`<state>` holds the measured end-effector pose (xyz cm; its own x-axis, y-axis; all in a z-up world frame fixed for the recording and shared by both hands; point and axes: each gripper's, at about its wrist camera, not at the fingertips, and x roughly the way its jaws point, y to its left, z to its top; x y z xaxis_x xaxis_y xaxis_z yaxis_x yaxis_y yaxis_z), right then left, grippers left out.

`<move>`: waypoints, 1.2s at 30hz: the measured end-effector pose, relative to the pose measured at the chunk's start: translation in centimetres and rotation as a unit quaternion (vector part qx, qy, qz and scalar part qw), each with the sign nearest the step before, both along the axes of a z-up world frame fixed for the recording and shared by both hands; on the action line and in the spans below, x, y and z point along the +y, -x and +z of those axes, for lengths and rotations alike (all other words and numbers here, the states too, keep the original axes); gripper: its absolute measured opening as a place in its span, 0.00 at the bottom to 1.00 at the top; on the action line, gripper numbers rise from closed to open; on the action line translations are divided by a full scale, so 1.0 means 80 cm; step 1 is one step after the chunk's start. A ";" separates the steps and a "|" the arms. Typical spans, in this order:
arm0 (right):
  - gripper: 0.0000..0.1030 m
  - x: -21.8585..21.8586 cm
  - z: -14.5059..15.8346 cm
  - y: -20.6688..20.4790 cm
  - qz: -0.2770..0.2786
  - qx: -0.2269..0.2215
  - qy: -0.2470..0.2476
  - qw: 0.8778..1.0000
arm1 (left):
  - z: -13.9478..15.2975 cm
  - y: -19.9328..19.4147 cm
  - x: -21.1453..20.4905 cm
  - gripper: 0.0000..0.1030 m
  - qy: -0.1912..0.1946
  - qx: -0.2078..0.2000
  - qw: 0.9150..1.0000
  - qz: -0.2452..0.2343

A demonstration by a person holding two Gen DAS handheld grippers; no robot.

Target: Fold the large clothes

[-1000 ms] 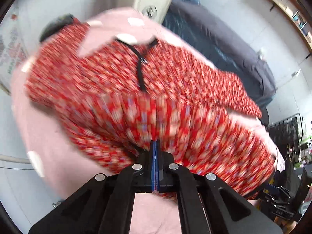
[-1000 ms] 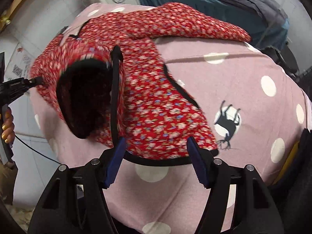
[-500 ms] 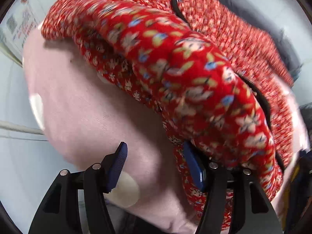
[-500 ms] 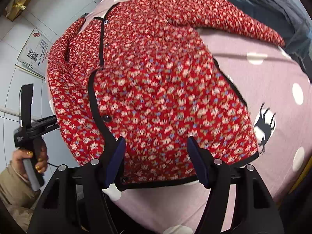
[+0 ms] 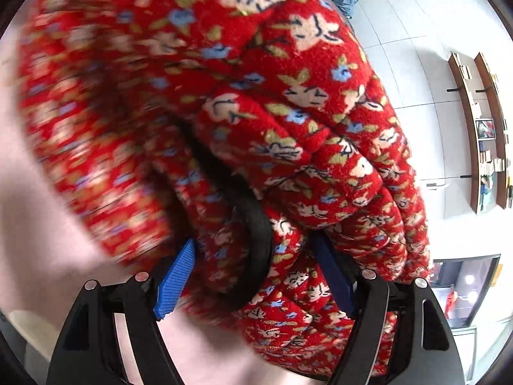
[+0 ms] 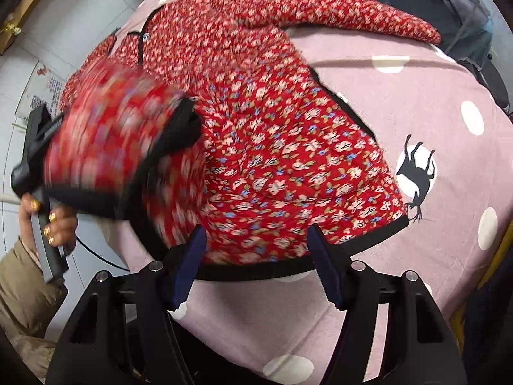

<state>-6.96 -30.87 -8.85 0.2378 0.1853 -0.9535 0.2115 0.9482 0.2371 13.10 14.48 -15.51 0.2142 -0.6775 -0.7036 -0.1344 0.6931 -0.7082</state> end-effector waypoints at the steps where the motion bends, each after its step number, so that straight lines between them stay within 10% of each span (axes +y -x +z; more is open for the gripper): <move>1: 0.63 -0.002 0.002 0.000 -0.003 -0.001 0.002 1.000 | 0.001 -0.006 -0.006 0.67 -0.009 0.003 1.000 -0.005; 7: 0.63 -0.011 0.010 0.004 -0.012 -0.011 0.012 1.000 | 0.034 -0.019 -0.041 0.23 -0.088 -0.006 0.994 -0.062; 18: 0.63 -0.039 0.019 0.001 -0.020 -0.024 0.004 1.000 | 0.226 0.085 0.032 0.16 -0.206 -0.088 0.970 -0.089; 20: 0.63 -0.039 0.015 -0.002 -0.018 -0.022 -0.003 1.000 | 0.220 0.109 0.056 0.16 -0.234 -0.066 0.967 -0.079; 24: 0.63 -0.032 0.004 -0.013 -0.008 -0.010 -0.020 1.000 | 0.126 0.135 0.088 0.19 -0.368 0.028 0.922 -0.116; 28: 0.63 -0.024 0.000 -0.020 0.016 -0.002 -0.024 1.000 | 0.055 0.133 0.093 0.32 -0.400 0.091 0.905 -0.112; 36: 0.73 -0.036 0.012 -0.017 0.027 -0.022 0.025 0.999 | 0.125 0.103 0.146 0.70 -0.451 0.051 0.891 0.016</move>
<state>-5.61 -33.73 -7.88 0.2700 0.1505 -0.9510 0.1505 0.9690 0.1961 4.84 26.16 -5.50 0.1266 0.1795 -0.9756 -0.1968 0.9685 0.1527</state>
